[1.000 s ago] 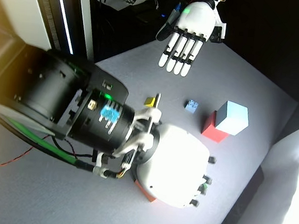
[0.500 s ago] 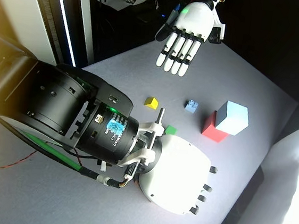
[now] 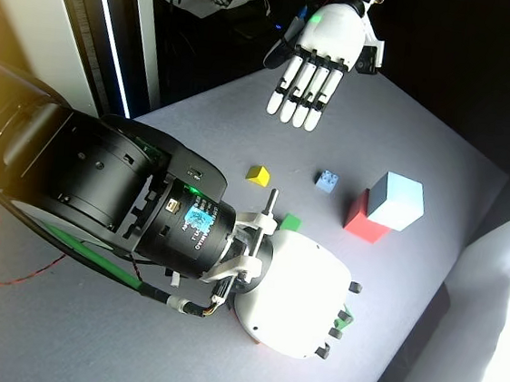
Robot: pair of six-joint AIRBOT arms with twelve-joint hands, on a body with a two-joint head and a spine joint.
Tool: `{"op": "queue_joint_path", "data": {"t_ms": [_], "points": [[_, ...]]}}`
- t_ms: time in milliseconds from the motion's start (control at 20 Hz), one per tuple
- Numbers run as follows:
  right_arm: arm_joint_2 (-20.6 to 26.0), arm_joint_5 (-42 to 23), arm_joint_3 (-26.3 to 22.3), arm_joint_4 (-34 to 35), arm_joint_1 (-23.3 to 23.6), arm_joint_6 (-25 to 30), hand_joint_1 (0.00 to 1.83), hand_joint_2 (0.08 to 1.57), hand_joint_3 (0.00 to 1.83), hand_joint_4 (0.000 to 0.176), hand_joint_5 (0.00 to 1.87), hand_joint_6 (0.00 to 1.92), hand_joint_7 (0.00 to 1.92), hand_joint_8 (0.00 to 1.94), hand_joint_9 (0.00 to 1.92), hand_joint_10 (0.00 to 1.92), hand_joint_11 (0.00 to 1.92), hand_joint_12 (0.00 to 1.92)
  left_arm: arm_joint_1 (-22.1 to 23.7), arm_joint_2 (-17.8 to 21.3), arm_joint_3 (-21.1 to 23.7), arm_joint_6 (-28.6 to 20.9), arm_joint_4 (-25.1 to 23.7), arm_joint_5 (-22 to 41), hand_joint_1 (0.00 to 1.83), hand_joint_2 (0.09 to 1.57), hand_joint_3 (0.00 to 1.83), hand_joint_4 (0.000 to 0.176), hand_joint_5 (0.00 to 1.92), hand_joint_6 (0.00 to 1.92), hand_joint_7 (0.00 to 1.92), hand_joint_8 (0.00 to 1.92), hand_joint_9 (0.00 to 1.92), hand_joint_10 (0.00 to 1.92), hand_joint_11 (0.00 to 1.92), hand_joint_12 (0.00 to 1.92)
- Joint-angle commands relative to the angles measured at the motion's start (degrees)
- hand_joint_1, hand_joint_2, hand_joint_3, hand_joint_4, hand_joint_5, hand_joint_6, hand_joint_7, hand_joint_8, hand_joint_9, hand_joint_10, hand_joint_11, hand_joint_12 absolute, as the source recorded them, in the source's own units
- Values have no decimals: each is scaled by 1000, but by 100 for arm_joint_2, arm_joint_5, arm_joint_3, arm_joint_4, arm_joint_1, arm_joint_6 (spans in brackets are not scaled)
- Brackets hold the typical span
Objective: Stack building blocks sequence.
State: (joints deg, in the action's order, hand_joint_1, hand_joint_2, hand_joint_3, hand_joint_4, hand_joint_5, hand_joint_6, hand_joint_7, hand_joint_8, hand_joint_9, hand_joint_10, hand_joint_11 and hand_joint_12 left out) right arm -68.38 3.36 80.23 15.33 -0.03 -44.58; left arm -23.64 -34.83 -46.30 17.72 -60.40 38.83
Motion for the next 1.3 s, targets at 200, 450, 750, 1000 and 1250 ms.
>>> {"op": "queue_joint_path", "data": {"t_ms": [200,450,750,1000,1250], "points": [[65,-397,48,49,51,59,893,1068,0,0,387,118,486,5,452,17,139,775,73,27,-16,-23,240,420,417,935,1,0,8,0,77,1,96,1,0,240],[70,-232,90,59,183,59,495,837,0,0,0,0,19,0,61,0,0,379,105,11,-12,-47,230,421,390,948,6,0,0,0,70,5,82,4,0,189],[70,-207,101,58,183,51,272,624,0,0,0,0,0,0,0,0,0,3,270,-60,27,-180,75,292,389,922,6,0,19,4,94,4,106,4,0,268],[366,-208,-152,-28,451,-252,304,579,0,0,0,0,0,0,0,0,0,0,273,-80,56,-188,71,257,403,926,1,0,23,3,88,6,95,7,0,261],[1162,-1501,-1192,-951,526,-253,304,603,0,0,0,0,0,0,0,0,0,0,407,-87,44,-269,124,215,373,944,4,0,2,0,58,2,75,1,0,189]]}}
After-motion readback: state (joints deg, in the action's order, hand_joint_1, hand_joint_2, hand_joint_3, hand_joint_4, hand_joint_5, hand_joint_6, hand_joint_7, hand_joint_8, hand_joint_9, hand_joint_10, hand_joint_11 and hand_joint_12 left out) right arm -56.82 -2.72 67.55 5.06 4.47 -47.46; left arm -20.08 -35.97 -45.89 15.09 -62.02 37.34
